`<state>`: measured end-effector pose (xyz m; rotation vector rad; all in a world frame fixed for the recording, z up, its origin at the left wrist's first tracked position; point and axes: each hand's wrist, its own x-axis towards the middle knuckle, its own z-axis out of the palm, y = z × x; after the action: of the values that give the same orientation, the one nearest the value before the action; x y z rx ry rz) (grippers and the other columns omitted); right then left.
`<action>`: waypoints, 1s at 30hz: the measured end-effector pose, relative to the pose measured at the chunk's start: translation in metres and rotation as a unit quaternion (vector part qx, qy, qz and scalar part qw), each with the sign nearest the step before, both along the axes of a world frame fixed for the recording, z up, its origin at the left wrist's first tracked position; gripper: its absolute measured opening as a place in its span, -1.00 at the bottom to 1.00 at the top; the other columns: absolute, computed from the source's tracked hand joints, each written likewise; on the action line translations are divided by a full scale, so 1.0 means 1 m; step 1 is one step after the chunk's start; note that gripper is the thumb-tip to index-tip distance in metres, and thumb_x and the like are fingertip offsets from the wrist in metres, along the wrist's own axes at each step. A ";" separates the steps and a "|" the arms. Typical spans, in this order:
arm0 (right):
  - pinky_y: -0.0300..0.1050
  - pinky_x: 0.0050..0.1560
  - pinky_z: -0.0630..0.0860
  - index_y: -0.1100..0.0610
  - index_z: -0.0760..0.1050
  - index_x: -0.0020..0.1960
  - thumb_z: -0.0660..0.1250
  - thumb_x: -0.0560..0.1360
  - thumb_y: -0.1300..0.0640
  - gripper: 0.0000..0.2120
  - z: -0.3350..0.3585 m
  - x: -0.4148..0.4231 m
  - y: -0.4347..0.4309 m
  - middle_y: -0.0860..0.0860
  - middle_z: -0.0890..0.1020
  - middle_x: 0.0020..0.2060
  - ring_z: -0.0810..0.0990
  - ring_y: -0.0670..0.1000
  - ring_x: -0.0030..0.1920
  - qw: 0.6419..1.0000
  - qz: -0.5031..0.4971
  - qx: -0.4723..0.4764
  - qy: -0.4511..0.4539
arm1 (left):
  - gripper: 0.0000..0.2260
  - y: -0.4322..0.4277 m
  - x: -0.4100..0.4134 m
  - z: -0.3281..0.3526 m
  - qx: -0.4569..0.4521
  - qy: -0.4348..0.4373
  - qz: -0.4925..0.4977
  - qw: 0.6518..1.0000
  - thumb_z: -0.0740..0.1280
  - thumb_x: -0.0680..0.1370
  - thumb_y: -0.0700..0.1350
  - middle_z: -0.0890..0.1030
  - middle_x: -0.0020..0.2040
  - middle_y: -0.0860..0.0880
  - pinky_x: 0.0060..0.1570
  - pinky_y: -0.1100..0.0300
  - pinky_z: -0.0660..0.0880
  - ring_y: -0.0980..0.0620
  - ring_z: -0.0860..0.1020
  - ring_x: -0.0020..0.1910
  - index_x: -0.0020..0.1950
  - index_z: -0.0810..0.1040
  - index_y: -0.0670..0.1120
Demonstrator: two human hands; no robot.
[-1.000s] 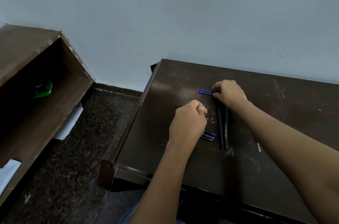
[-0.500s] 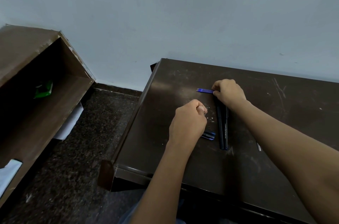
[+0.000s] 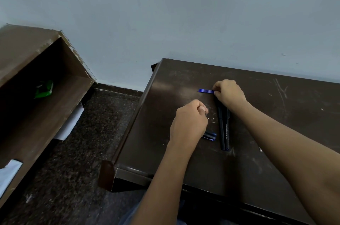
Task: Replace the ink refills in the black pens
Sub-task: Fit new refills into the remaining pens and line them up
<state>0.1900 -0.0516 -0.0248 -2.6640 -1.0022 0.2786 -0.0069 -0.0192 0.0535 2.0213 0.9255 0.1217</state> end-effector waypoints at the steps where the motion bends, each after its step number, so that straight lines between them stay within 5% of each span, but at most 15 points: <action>1: 0.14 0.06 0.55 0.13 0.60 0.11 0.25 0.51 0.24 -0.77 0.000 0.000 0.000 0.15 0.62 0.05 0.58 0.19 0.04 1.000 0.002 0.000 -0.002 | -0.82 0.000 0.000 0.000 0.000 0.002 0.000 1.000 0.10 0.63 -0.10 0.61 -0.02 -0.03 -0.16 0.23 0.46 0.07 0.60 -0.06 -0.02 0.50 -0.01; 12: 0.10 0.09 0.50 0.15 0.57 0.15 0.27 0.51 0.21 -0.76 0.010 -0.008 -0.005 0.16 0.58 0.09 0.54 0.20 0.10 0.999 -0.001 0.026 -0.019 | -0.81 -0.006 0.002 0.005 -0.009 0.001 -0.002 1.000 0.09 0.63 -0.09 0.63 -0.05 -0.04 -0.21 0.22 0.43 0.06 0.58 -0.09 -0.02 0.50 0.00; 21: 0.14 0.01 0.56 0.18 0.57 0.10 0.27 0.49 0.25 -0.79 0.007 -0.044 -0.055 0.15 0.57 0.02 0.58 0.17 -0.01 0.975 -0.142 0.173 0.004 | -0.75 -0.008 0.009 0.009 0.012 0.050 0.011 0.999 0.16 0.59 -0.20 0.58 0.12 -0.07 -0.11 0.22 0.39 0.06 0.52 -0.03 0.22 0.50 -0.12; 26: 0.17 0.00 0.54 0.20 0.50 0.16 0.27 0.51 0.22 -0.77 0.011 -0.053 -0.084 0.18 0.54 0.09 0.51 0.23 0.09 0.970 -0.236 0.037 -0.046 | -0.76 -0.011 0.009 0.007 0.000 0.004 0.007 1.000 0.10 0.62 -0.15 0.61 0.03 -0.09 -0.16 0.23 0.41 0.08 0.51 -0.14 0.11 0.55 -0.09; 30: 0.08 0.02 0.51 0.22 0.47 0.16 0.30 0.53 0.09 -0.72 0.016 -0.045 -0.099 0.18 0.56 0.10 0.54 0.24 0.13 0.955 -0.288 -0.068 0.024 | -0.75 -0.012 0.011 0.006 0.009 -0.025 0.001 1.000 0.08 0.64 -0.11 0.57 -0.09 -0.03 -0.17 0.25 0.43 0.13 0.51 -0.19 0.07 0.55 -0.05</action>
<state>0.1446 -0.1503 -0.0091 -2.9078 -0.1646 0.2875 0.0042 -0.0315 0.0594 2.0256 0.8972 0.1814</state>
